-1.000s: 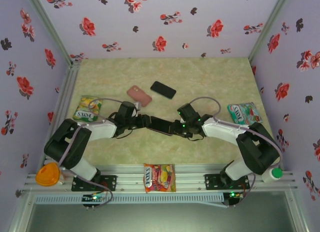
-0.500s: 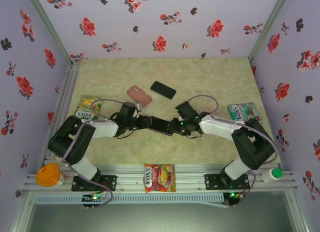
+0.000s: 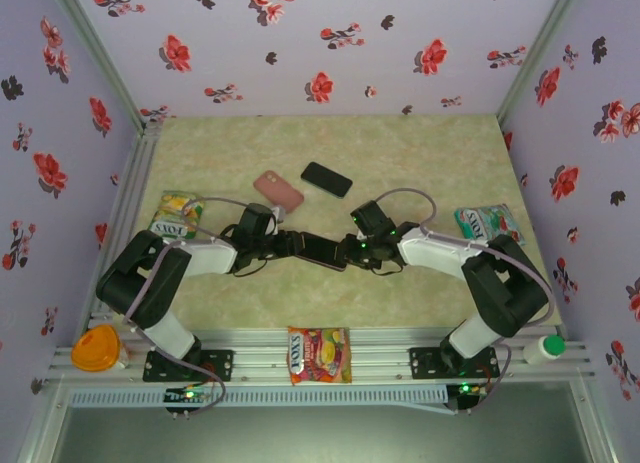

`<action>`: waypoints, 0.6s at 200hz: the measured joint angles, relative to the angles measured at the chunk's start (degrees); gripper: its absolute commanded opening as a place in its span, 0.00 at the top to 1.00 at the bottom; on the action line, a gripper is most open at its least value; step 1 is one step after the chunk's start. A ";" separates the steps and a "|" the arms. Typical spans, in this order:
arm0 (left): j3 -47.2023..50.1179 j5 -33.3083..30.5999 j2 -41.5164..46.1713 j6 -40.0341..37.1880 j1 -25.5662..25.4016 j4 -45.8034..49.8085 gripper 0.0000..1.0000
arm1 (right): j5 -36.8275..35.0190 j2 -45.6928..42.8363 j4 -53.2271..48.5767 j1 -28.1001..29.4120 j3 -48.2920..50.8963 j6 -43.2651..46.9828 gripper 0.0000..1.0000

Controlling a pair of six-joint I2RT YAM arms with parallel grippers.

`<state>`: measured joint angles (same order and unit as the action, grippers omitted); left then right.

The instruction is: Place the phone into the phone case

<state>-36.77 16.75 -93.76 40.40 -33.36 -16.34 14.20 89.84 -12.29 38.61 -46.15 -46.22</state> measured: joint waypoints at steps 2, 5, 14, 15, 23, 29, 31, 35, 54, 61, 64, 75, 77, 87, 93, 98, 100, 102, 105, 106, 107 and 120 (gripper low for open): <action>0.00 0.00 -0.04 0.00 0.00 -0.02 0.56 | 0.04 0.07 0.00 0.00 -0.02 0.02 0.65; 0.00 0.00 -0.04 0.00 0.00 -0.07 0.57 | 0.11 0.09 -0.02 0.00 -0.09 0.04 0.65; 0.00 0.07 -0.04 0.00 0.00 -0.07 0.56 | 0.20 0.26 0.00 0.00 -0.26 0.20 0.65; 0.00 0.09 -0.04 0.00 0.00 -0.09 0.56 | 0.22 0.28 0.00 0.00 -0.28 0.20 0.65; 0.00 0.17 -0.04 0.00 0.00 -0.15 0.56 | 0.28 0.42 -0.02 0.00 -0.42 0.22 0.65; 0.00 0.20 -0.04 0.00 0.00 -0.17 0.56 | 0.35 0.55 -0.02 0.00 -0.46 0.24 0.65; 0.00 0.20 -0.04 0.00 0.00 -0.17 0.56 | 0.35 0.59 -0.02 0.00 -0.50 0.24 0.65; 0.00 0.20 -0.04 0.00 0.00 -0.17 0.56 | 0.39 0.70 -0.02 -0.02 -0.52 0.24 0.65; 0.00 0.20 -0.04 0.00 0.00 -0.17 0.56 | 0.74 0.92 -0.02 -0.04 -0.76 0.24 0.65; 0.00 0.17 -0.04 0.00 0.00 -0.17 0.56 | 0.83 1.05 -0.02 -0.11 -0.90 0.24 0.65; 0.00 0.17 -0.04 0.00 0.00 -0.17 0.56 | 0.85 1.05 -0.04 -0.11 -0.96 0.24 0.65; 0.00 0.13 -0.04 0.00 0.00 -0.17 0.56 | 1.01 1.27 -0.04 -0.13 -1.16 0.24 0.65; 0.00 0.13 -0.04 0.00 0.00 -0.17 0.56 | 0.98 1.27 -0.04 -0.13 -1.16 0.24 0.65; 0.02 0.13 -0.04 0.00 0.00 -0.17 0.56 | 1.01 1.38 -0.04 -0.13 -1.27 0.24 0.65; 0.02 0.15 -0.04 0.00 0.00 -0.17 0.56 | 1.03 1.40 -0.07 -0.13 -1.29 0.24 0.66; 0.02 0.13 -0.04 0.00 0.00 -0.17 0.56 | 1.03 1.40 -0.07 -0.15 -1.31 0.24 0.65; 0.02 0.13 -0.04 0.00 0.00 -0.17 0.56 | 1.03 1.40 -0.07 -0.15 -1.31 0.22 0.65; 0.02 0.13 -0.04 0.00 0.00 -0.17 0.56 | 1.05 1.42 -0.07 -0.15 -1.31 0.22 0.65; 0.00 0.13 -0.04 0.00 0.00 -0.17 0.56 | 1.05 1.42 -0.07 -0.17 -1.33 0.22 0.65; 0.02 0.13 -0.04 0.00 0.00 -0.17 0.56 | 1.05 1.42 -0.07 -0.17 -1.33 0.24 0.65; 0.02 0.13 -0.04 0.00 0.00 -0.17 0.56 | 1.07 1.42 -0.07 -0.17 -1.33 0.22 0.65; 0.02 0.13 -0.04 0.00 0.00 -0.17 0.56 | 1.25 1.49 -0.04 -0.26 -1.38 0.22 0.65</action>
<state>-36.75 16.88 -93.80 40.40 -33.36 -16.51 15.44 91.33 -12.34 38.35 -47.53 -46.00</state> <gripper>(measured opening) 0.440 0.347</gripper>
